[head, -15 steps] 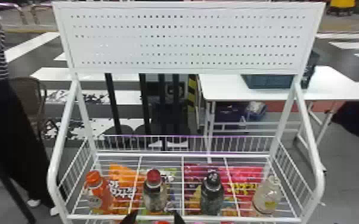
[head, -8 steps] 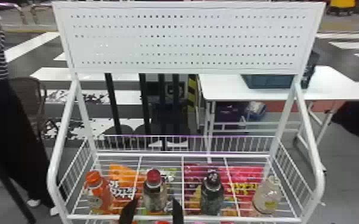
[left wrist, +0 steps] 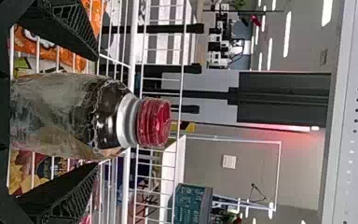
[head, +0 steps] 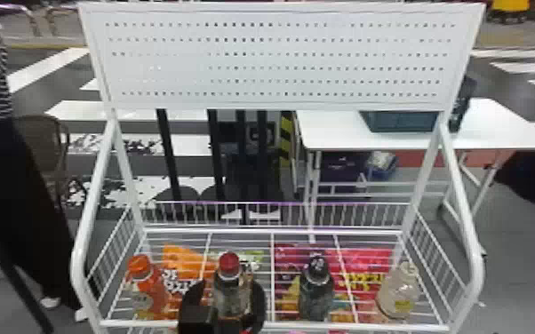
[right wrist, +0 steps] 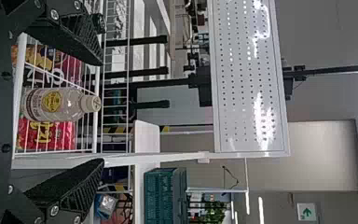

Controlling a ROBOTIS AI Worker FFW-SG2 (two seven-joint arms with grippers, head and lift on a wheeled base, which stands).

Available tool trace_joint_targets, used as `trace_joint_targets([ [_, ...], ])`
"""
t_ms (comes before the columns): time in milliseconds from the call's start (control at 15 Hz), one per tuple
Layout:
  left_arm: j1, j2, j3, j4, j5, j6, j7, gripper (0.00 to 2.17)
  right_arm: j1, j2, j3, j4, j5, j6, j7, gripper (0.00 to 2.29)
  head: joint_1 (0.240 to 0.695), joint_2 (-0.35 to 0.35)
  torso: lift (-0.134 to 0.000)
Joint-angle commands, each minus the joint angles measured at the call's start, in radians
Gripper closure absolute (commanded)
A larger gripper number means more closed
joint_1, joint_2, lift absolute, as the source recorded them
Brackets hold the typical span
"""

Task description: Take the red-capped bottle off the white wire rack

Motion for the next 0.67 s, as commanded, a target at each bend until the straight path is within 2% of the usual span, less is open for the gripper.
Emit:
trace_joint_targets([
  [0, -0.035, -0.004, -0.001, 0.027, 0.026, 0.042, -0.002, 0.08, 0.000, -0.003, -0.001, 0.000, 0.000, 0.000, 0.000, 0.15, 0.499, 0.000, 0.000],
  [200, -0.061, -0.015, -0.002, 0.070, 0.029, 0.014, 0.000, 0.09, 0.000, -0.003, -0.004, 0.003, 0.000, 0.000, 0.000, 0.15, 0.499, 0.000, 0.000],
  [333, -0.062, -0.021, -0.004, 0.071, 0.027, 0.005, 0.014, 0.24, 0.002, -0.003, -0.009, 0.009, 0.000, 0.000, 0.000, 0.15, 0.499, 0.000, 0.000],
  [467, -0.064, -0.024, -0.002, 0.068, 0.029, 0.005, 0.029, 0.77, 0.000, -0.003, -0.009, 0.011, 0.000, 0.000, 0.000, 0.16, 0.499, 0.000, 0.000],
  [533, -0.062, -0.022, -0.002, 0.068, 0.030, 0.008, 0.032, 0.93, -0.001, -0.003, -0.009, 0.011, 0.000, 0.000, 0.000, 0.15, 0.499, 0.000, 0.000],
  [600, -0.059, -0.022, -0.002, 0.066, 0.030, 0.005, 0.035, 0.97, -0.003, -0.003, -0.009, 0.012, 0.000, 0.003, 0.000, 0.15, 0.499, 0.000, 0.000],
])
